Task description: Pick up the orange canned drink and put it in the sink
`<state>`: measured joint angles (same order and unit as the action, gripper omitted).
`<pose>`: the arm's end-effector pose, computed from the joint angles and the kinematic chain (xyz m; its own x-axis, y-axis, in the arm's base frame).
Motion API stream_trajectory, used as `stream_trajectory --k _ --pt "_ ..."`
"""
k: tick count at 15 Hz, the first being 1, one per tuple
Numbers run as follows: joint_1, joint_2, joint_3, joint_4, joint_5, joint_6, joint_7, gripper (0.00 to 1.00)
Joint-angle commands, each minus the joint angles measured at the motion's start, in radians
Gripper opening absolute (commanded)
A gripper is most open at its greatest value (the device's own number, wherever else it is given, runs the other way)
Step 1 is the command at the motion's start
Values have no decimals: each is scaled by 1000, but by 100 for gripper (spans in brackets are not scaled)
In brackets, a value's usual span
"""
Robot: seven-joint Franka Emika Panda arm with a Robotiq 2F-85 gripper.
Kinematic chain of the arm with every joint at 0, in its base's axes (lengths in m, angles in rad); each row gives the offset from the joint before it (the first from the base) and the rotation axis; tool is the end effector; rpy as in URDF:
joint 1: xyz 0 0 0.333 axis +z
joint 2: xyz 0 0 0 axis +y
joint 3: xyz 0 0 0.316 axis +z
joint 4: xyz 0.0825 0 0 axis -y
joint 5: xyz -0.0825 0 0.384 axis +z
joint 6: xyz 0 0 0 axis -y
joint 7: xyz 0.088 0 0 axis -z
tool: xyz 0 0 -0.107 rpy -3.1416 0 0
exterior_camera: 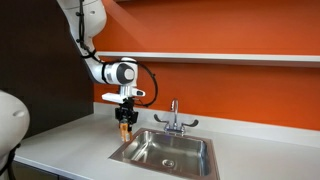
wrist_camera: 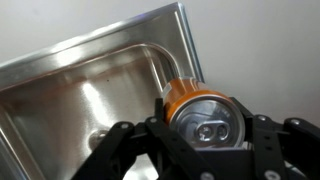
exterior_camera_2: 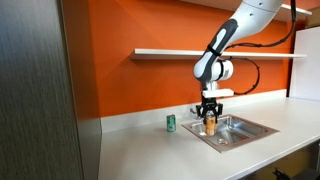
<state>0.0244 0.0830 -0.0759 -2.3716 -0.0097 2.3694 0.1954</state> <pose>0.4937 -0.0257 0.2825 0.9680 -0.2377 -0.0809 -0.2362 -0.9713 0.0287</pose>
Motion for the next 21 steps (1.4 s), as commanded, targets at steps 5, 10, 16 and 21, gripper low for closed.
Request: stream_trajectory --k 5,10,16,21 --pt "-75 -28 -39 -23 -17 32 18 38" --pt "-104 -1 -61 -5 -7 40 2 38" --pt "-118 65 -70 32 4 49 -11 38" --pt "-121 146 -76 94 5 52 -13 38"
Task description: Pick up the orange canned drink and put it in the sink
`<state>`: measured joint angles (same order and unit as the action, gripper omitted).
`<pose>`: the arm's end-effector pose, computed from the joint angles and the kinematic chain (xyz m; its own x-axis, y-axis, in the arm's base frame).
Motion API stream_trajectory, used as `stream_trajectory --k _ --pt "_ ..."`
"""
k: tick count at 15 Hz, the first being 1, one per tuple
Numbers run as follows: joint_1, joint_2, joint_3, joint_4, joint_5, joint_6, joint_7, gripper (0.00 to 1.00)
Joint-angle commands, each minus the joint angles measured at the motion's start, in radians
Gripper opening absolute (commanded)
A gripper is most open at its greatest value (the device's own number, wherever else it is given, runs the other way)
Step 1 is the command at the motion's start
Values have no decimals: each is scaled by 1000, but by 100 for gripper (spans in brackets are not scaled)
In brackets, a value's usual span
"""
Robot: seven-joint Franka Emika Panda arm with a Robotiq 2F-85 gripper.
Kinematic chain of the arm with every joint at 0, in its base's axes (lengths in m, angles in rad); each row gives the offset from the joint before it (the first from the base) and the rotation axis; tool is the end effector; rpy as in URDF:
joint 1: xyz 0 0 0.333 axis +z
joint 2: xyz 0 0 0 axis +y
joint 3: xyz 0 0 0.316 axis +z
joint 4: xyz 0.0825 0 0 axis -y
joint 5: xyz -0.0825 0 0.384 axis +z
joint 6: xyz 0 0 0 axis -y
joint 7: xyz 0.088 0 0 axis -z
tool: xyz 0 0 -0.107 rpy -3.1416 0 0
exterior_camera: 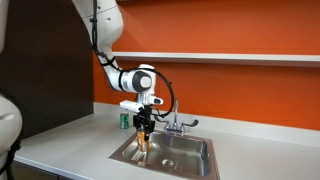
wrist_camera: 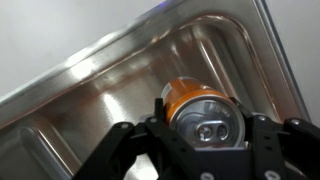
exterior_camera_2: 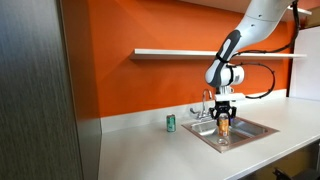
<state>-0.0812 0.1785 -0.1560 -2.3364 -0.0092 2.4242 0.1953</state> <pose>0.4930 -0.1202 0.2533 0.9076 -0.4120 -0.0805 -0.4092 -0.9111 0.0496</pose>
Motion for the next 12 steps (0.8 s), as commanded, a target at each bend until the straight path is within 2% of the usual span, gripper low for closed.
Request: stream_trajectory --k 1,12 --pt "-17 70 4 76 7 -2 -15 38" --pt "-28 273 16 253 46 -6 -38 38"
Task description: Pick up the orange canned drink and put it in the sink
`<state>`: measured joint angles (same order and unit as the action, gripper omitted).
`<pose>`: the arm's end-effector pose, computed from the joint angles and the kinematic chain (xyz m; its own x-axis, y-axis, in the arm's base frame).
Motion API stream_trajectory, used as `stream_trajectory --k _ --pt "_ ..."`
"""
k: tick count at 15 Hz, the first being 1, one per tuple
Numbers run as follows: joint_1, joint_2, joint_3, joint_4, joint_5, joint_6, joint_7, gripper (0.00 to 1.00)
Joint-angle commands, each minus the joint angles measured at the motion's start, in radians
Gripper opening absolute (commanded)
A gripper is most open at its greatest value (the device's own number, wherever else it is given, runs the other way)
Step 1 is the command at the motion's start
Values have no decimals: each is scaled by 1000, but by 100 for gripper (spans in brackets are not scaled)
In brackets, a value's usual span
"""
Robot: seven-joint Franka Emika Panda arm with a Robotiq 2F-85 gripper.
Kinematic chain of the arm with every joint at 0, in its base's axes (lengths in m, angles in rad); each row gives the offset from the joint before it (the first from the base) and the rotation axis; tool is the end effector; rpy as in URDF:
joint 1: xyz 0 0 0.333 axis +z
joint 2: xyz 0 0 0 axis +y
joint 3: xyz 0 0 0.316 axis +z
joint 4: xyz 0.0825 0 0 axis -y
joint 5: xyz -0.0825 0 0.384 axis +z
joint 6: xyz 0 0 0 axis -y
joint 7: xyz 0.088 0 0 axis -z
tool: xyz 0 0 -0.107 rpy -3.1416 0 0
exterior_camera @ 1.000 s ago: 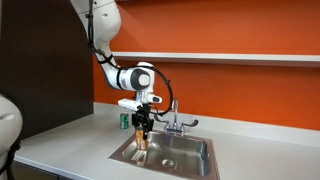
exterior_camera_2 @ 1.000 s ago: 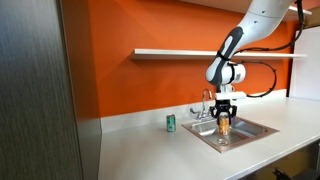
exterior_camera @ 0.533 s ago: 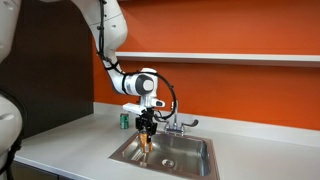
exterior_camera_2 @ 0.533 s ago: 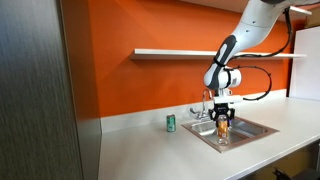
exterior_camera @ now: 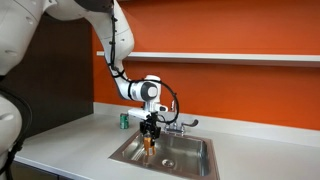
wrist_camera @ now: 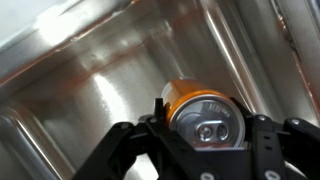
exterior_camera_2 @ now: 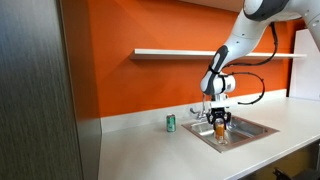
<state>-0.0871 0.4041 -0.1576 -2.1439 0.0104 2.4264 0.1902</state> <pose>0.5414 -0.1361 0.2048 0.9006 -0.4221 -0.1035 -0.4159 -0.9062 0.0768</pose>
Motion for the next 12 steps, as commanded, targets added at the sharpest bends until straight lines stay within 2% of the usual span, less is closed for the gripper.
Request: stream_trajectory --k 1,12 --pt "-22 62 19 71 29 -8 -33 38" --pt "-27 147 39 124 74 -10 -52 38"
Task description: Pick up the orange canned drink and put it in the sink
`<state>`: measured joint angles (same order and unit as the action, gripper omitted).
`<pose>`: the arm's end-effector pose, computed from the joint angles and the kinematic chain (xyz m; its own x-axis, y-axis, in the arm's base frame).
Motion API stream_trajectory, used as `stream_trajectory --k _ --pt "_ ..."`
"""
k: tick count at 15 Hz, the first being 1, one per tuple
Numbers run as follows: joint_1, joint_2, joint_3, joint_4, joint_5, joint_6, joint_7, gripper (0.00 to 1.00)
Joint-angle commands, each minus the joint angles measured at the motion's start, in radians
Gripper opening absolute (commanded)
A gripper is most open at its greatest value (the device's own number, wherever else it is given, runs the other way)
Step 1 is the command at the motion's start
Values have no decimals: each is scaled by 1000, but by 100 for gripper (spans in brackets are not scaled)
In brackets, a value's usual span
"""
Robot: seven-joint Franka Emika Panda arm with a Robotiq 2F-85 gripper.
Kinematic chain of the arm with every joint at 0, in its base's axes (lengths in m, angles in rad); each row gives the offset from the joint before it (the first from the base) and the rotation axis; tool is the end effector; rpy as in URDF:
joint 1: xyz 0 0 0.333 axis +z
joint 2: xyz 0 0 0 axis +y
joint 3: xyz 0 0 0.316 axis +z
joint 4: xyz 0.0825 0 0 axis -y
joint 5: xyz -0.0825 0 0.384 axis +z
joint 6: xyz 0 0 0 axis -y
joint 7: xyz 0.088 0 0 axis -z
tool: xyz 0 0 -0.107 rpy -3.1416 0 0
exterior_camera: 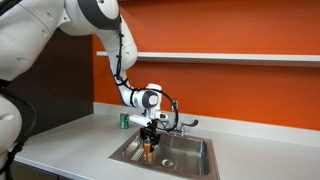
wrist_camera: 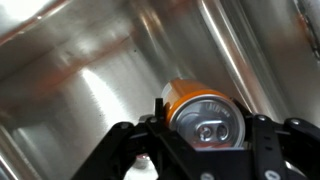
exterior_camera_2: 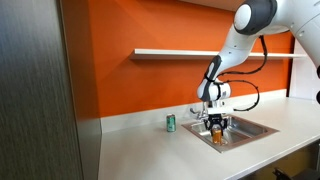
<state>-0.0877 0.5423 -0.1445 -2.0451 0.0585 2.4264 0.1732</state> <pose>0.5610 -0.1334 0.1614 0.8942 -0.4241 -0.1430 -0.4185 -0.9056 0.0690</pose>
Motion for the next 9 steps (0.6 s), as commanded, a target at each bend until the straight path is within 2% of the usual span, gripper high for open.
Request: stream_trajectory --k 1,9 --pt "-27 10 30 24 30 -10 -36 38" --pt "-27 26 45 13 62 -7 -43 38"
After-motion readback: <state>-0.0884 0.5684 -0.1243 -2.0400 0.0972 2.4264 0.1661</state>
